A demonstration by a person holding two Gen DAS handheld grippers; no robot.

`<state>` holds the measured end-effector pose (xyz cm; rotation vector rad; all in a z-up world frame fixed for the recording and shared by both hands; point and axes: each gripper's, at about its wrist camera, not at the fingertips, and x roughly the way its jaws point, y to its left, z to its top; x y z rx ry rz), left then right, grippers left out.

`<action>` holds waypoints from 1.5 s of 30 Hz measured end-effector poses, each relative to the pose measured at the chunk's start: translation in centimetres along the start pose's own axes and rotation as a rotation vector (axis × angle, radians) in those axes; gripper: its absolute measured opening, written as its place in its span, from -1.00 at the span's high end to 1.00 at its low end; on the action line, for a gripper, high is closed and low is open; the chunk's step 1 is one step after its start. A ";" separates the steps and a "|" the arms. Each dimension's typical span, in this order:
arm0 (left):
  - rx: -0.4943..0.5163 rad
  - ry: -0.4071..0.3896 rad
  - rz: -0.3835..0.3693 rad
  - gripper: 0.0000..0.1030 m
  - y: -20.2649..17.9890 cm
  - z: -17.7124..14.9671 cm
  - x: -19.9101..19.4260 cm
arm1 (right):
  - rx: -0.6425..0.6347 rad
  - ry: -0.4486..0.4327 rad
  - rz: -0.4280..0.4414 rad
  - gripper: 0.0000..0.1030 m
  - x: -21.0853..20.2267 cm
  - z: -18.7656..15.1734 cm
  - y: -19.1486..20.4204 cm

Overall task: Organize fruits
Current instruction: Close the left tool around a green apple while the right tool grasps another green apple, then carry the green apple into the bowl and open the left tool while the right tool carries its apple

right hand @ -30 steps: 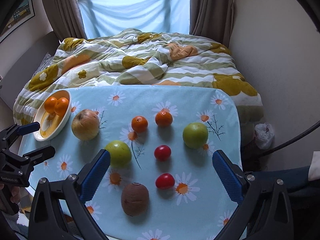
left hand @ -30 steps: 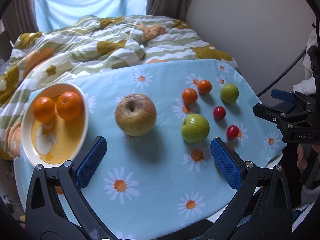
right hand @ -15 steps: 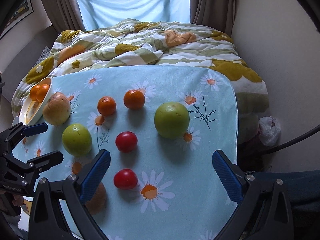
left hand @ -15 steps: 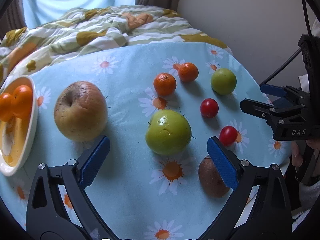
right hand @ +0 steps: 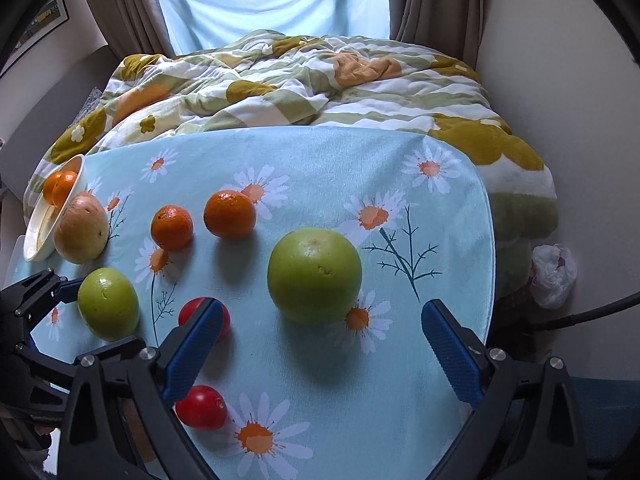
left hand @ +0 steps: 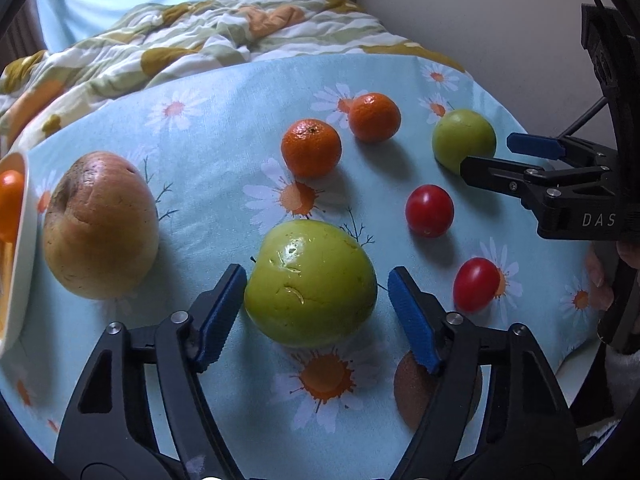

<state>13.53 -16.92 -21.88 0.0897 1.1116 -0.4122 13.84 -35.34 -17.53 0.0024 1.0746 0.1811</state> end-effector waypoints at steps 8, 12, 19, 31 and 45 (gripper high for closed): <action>0.022 0.003 0.031 -0.22 -0.1 0.2 0.0 | -0.003 0.020 0.040 -0.69 1.2 0.6 -0.2; 0.016 0.005 0.037 -0.22 -0.1 -0.1 -0.2 | -0.002 0.019 0.052 -0.68 1.5 0.7 -0.2; 0.000 0.010 0.043 -0.21 0.2 -0.3 -0.4 | 0.000 0.024 0.059 -0.47 1.9 1.0 -0.3; -0.046 -0.008 0.044 -0.21 1.3 -0.9 -1.7 | -0.005 0.015 0.057 0.06 1.7 1.5 -0.4; -0.077 -0.081 0.045 -0.21 3.5 -0.5 -6.8 | -0.045 -0.031 0.071 0.06 -2.3 2.5 2.9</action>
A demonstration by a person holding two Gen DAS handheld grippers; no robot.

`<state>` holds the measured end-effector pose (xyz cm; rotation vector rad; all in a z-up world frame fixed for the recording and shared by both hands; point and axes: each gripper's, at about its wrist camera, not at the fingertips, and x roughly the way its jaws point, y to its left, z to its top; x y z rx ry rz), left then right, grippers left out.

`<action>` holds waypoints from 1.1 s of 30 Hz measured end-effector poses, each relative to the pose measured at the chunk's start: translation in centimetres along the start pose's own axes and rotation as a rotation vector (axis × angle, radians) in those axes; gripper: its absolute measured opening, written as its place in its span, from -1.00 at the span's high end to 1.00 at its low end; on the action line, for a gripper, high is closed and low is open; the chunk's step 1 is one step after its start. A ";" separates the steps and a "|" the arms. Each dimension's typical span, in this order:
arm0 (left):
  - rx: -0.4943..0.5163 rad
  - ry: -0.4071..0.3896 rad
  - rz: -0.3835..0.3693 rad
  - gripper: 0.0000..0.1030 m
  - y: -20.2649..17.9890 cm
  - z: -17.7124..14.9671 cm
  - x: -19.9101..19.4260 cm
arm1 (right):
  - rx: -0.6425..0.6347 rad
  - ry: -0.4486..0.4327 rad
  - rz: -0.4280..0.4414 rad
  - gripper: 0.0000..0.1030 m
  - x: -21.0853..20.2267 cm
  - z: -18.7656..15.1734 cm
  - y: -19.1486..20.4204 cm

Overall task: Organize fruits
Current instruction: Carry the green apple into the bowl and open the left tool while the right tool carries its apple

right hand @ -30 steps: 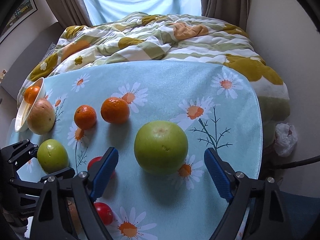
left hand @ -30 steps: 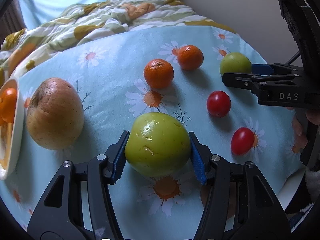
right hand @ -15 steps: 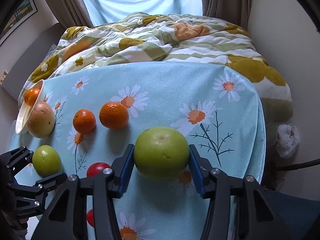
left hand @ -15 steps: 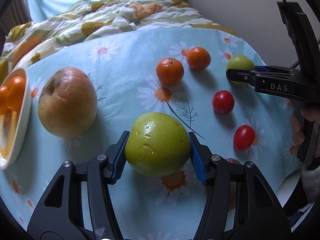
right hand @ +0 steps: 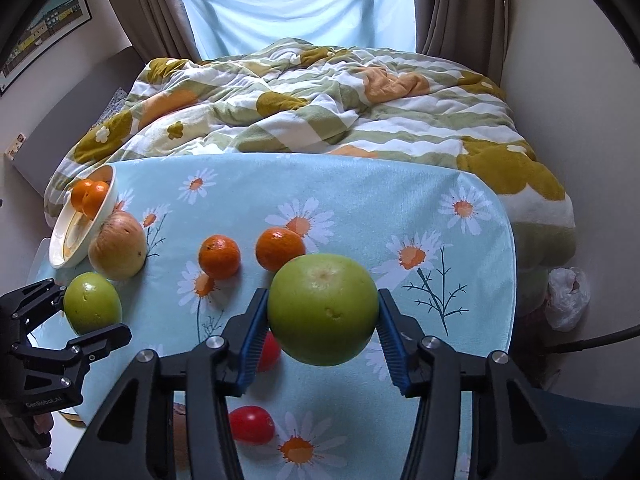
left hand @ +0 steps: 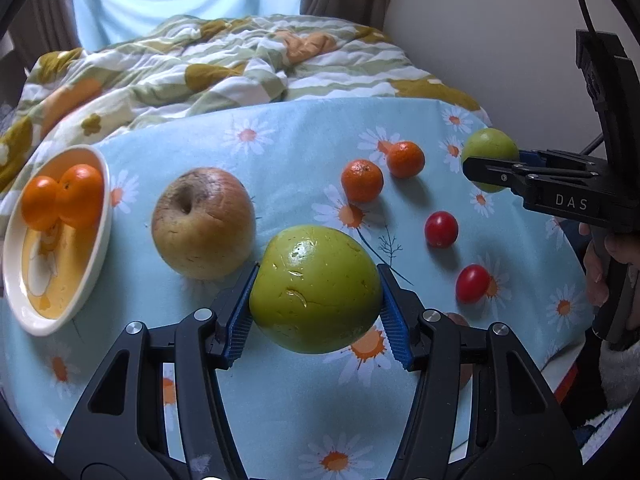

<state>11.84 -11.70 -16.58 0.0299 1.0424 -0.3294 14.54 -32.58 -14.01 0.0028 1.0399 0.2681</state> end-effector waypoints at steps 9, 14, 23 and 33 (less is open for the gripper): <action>-0.015 -0.052 0.018 -0.21 3.5 0.7 -4.2 | -0.022 -0.029 0.026 0.06 -2.6 1.6 4.7; -0.035 -0.075 0.033 -0.21 6.6 1.2 -6.4 | -0.027 -0.046 0.047 0.06 -3.2 2.6 8.0; -0.060 -0.104 0.066 -0.21 13.5 1.9 -9.3 | -0.051 -0.056 0.086 0.06 -2.7 4.8 14.6; -0.084 -0.076 0.083 -0.21 22.2 1.9 -8.9 | -0.072 -0.027 0.123 0.06 0.5 6.7 22.8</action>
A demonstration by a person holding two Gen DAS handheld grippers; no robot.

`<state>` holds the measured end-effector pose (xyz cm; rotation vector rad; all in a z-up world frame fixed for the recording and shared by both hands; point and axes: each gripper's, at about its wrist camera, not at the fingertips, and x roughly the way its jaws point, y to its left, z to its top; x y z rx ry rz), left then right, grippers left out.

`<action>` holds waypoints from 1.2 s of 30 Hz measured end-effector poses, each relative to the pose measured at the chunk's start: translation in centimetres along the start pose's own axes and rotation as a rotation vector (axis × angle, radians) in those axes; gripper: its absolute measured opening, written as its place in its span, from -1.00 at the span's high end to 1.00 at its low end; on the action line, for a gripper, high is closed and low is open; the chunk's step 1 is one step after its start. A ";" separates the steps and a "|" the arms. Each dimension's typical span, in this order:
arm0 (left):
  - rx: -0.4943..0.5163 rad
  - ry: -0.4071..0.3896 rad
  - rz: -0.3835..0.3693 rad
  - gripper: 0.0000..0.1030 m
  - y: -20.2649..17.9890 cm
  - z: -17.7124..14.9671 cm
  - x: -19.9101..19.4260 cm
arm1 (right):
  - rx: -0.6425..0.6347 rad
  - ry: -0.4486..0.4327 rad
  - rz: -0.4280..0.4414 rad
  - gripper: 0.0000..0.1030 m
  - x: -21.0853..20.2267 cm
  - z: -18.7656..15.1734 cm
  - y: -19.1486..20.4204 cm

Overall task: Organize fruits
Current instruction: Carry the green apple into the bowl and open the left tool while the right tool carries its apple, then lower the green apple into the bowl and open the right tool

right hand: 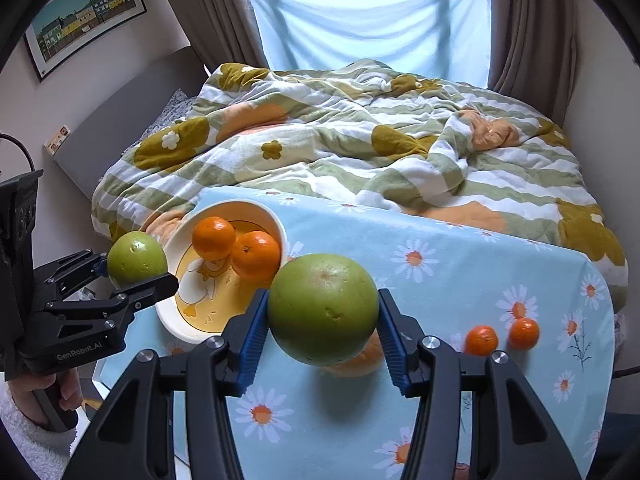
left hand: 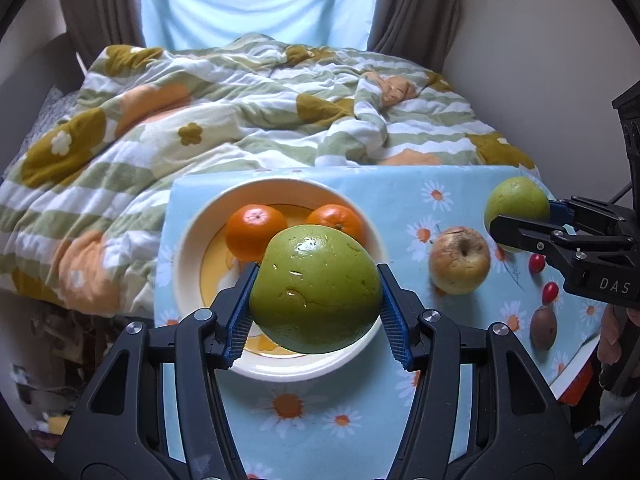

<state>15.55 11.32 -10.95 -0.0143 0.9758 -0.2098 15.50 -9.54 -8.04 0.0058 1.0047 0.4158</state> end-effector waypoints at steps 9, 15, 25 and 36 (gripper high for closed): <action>0.032 0.063 -0.004 -0.21 5.9 -0.6 3.4 | 0.007 0.044 0.003 0.06 4.1 0.7 5.1; 0.074 0.086 -0.020 -0.21 7.6 -0.2 5.7 | 0.042 0.071 -0.006 0.06 6.0 0.1 6.4; 0.126 0.063 -0.027 -0.24 7.4 0.9 7.1 | 0.071 0.102 -0.022 0.06 7.4 -0.5 6.4; 0.084 0.075 -0.017 -1.00 8.0 -0.3 6.0 | 0.060 0.099 -0.018 0.06 7.5 0.2 5.6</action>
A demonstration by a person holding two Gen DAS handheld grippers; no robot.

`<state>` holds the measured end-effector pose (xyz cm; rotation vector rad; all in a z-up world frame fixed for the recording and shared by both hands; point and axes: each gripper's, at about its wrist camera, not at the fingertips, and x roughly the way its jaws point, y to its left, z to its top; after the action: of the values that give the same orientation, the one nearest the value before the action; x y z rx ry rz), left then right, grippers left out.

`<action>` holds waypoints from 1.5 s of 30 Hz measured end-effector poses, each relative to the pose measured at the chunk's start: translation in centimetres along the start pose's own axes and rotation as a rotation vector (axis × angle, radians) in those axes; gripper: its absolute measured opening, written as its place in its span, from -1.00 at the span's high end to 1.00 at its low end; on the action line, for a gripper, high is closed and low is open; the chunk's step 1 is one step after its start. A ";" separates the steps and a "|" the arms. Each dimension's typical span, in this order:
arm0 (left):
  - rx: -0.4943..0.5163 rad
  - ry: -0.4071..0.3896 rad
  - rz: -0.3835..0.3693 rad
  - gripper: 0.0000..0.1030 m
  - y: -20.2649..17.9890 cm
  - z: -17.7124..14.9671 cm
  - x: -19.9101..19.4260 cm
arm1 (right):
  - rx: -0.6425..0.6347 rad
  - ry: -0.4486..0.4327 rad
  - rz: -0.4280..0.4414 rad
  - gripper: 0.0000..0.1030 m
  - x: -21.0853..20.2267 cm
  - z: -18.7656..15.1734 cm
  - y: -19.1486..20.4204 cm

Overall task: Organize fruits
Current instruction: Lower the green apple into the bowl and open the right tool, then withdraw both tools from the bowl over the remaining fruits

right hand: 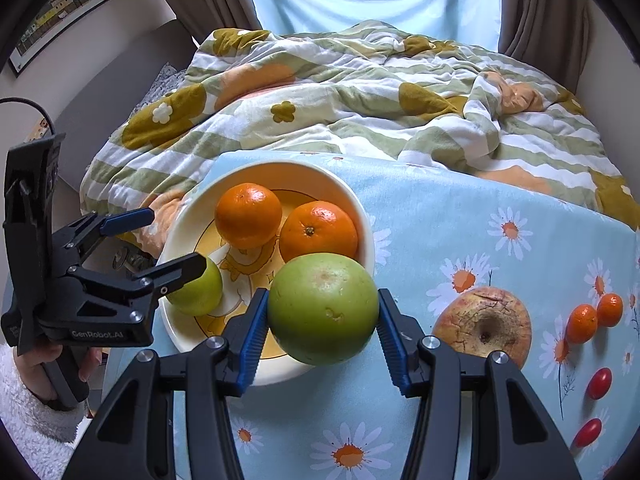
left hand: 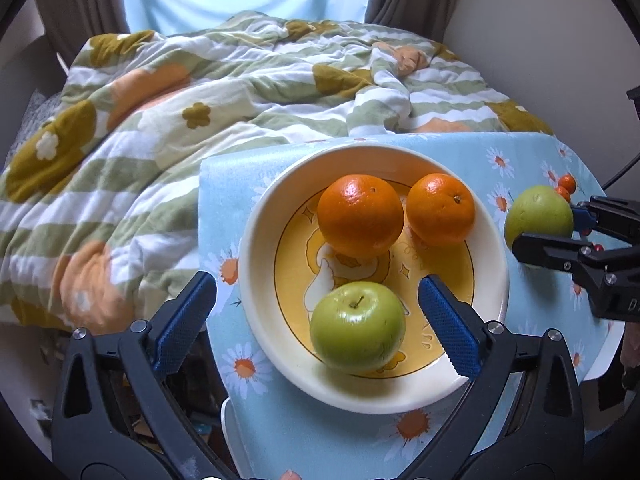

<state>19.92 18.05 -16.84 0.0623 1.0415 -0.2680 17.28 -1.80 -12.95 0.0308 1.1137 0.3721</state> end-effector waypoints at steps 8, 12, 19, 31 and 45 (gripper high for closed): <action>-0.015 0.020 0.001 -1.00 -0.8 -1.3 -1.1 | -0.027 0.025 0.024 0.06 0.4 1.0 -0.1; -0.019 0.034 0.006 -1.00 -1.2 -1.9 -1.3 | -0.035 0.057 0.043 0.06 1.4 1.2 0.1; -0.040 0.051 0.017 -1.00 -1.2 -3.1 -1.5 | -0.048 0.088 0.066 0.06 2.9 0.9 0.8; -0.078 0.057 0.026 -1.00 -0.7 -4.4 -2.0 | -0.029 0.002 0.069 -0.84 2.3 0.7 1.3; -0.067 0.020 0.021 -1.00 -1.2 -4.1 -4.5 | 0.001 -0.052 0.038 -0.84 -0.5 0.5 0.6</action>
<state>14.04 18.51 -14.91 0.0151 1.0686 -0.2133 17.39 -1.36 -12.14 0.0627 1.0631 0.4028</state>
